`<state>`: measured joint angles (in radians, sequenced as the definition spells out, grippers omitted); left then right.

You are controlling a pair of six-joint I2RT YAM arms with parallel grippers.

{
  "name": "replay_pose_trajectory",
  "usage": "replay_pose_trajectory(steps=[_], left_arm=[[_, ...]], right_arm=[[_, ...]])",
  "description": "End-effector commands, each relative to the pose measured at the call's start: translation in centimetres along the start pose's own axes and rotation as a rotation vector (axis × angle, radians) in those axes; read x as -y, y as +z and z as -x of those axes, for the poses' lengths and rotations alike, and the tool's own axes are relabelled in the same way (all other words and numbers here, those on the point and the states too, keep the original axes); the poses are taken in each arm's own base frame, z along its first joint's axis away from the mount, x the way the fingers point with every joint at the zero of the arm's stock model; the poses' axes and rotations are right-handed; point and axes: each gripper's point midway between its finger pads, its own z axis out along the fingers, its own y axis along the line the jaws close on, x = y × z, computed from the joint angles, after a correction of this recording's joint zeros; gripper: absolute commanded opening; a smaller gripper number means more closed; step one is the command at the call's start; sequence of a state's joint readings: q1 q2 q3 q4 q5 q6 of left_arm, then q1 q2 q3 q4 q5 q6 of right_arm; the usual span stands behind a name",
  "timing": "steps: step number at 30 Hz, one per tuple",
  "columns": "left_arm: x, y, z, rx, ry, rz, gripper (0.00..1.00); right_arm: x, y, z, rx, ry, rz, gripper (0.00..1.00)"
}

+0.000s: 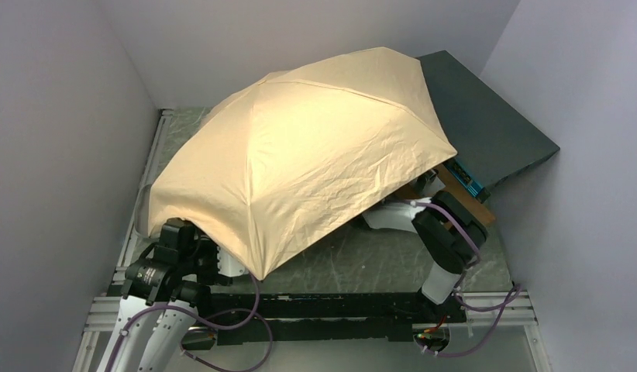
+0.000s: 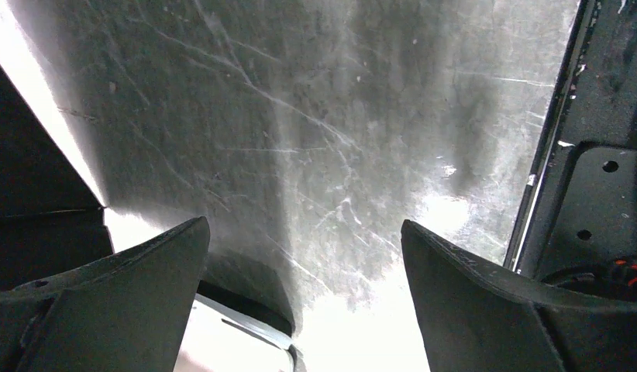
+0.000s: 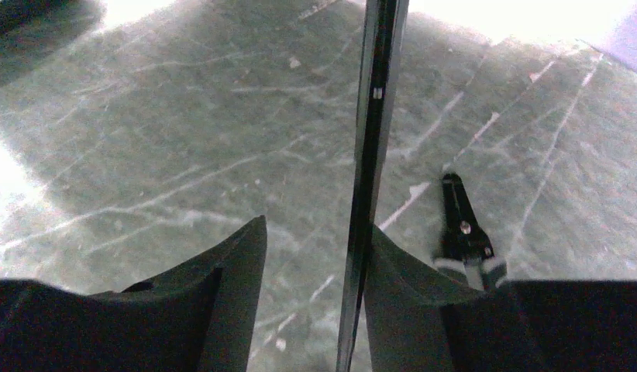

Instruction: Open the umbrella

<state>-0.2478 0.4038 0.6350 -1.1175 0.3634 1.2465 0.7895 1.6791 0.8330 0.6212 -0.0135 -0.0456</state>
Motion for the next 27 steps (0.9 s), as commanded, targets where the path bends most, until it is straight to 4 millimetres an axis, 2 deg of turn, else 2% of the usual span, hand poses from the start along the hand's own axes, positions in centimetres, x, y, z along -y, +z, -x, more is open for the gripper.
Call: replay_pose_trajectory(steps=[1,5,9,10,17,23,26,27], left_arm=[[0.3,-0.4,0.2,0.002,0.016,-0.014,1.00],[0.2,-0.5,0.5,0.012,-0.014,-0.018,1.00],[0.8,-0.4,0.2,0.000,-0.034,-0.044,1.00],[1.0,-0.4,0.1,-0.006,-0.041,-0.051,1.00],[2.3,-1.1,-0.6,-0.036,-0.045,-0.056,1.00],[3.3,-2.7,-0.9,-0.056,-0.070,0.005,1.00],[2.2,-4.1,-0.3,-0.022,-0.123,0.144,1.00],[1.6,-4.7,-0.3,-0.023,-0.152,0.201,1.00]], right_arm=[[0.0,3.5,3.3,0.079,-0.013,0.039,0.48],[0.4,5.4,4.7,0.100,-0.018,0.042,0.53],[0.6,4.1,4.5,0.070,-0.037,0.053,0.69],[0.8,3.4,3.8,0.049,-0.047,0.056,0.74],[1.0,-3.6,2.5,-0.026,-0.137,0.083,0.98],[1.0,-9.5,-0.2,-0.086,-0.250,0.088,1.00],[1.4,-12.1,-1.3,-0.101,-0.308,0.072,1.00],[1.6,-13.0,-0.9,-0.082,-0.325,0.062,1.00]])
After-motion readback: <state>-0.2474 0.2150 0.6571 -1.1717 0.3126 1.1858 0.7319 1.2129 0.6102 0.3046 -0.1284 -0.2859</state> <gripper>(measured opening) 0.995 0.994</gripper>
